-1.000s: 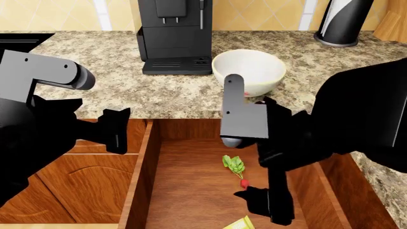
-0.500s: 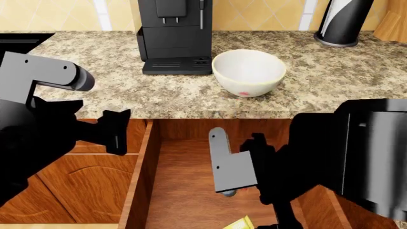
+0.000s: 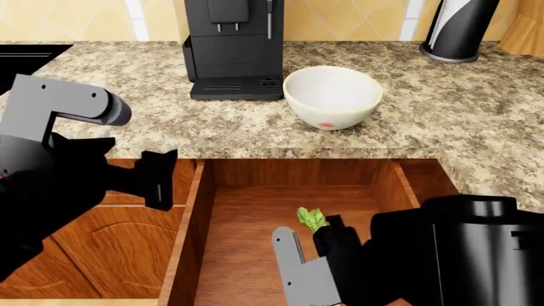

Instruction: Place the bar in the bowl and close the drawer.

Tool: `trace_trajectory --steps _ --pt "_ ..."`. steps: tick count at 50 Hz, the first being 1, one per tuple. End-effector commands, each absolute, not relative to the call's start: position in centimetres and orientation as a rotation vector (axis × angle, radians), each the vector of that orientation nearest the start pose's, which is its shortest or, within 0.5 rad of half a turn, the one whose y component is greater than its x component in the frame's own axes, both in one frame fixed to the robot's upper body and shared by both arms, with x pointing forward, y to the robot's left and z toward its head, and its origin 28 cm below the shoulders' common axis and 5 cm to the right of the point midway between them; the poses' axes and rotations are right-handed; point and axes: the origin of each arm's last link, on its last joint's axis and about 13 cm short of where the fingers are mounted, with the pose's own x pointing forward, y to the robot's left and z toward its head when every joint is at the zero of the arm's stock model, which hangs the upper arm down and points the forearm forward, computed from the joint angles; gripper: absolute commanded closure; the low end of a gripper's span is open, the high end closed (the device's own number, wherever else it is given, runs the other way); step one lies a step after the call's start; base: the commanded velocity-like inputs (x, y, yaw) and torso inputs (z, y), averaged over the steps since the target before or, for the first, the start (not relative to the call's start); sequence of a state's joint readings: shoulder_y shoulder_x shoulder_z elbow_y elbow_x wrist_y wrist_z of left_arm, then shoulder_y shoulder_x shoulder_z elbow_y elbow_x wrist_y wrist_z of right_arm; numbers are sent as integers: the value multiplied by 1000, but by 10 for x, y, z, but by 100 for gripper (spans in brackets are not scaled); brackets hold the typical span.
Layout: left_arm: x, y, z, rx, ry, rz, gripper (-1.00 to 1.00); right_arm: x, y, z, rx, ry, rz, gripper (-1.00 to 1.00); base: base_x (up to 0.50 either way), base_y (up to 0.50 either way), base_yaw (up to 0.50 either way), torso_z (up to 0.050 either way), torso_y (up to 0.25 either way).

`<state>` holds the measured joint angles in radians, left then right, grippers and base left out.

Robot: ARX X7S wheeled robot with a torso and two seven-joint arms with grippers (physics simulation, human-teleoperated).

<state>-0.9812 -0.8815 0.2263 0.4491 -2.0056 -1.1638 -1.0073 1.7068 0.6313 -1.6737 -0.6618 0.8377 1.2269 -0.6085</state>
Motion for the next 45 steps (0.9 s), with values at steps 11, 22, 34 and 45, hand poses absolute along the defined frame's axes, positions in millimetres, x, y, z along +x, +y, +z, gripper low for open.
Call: trace_trajectory --steps 11,22,34,45 --pt "202 266 276 55 332 -259 -100 252 -92 228 -1391 768 1244 -100 0 0 0 0 0" --pt "203 266 274 55 336 -259 -100 260 -89 220 -1422 674 1171 -100 0 0 0 0 0" --pt "207 268 267 45 352 -258 -100 267 -77 207 -1397 527 1162 -100 0 0 0 0 0" --pt "210 270 263 37 363 -255 -100 266 -68 201 -1388 483 1214 -100 0 0 0 0 0"
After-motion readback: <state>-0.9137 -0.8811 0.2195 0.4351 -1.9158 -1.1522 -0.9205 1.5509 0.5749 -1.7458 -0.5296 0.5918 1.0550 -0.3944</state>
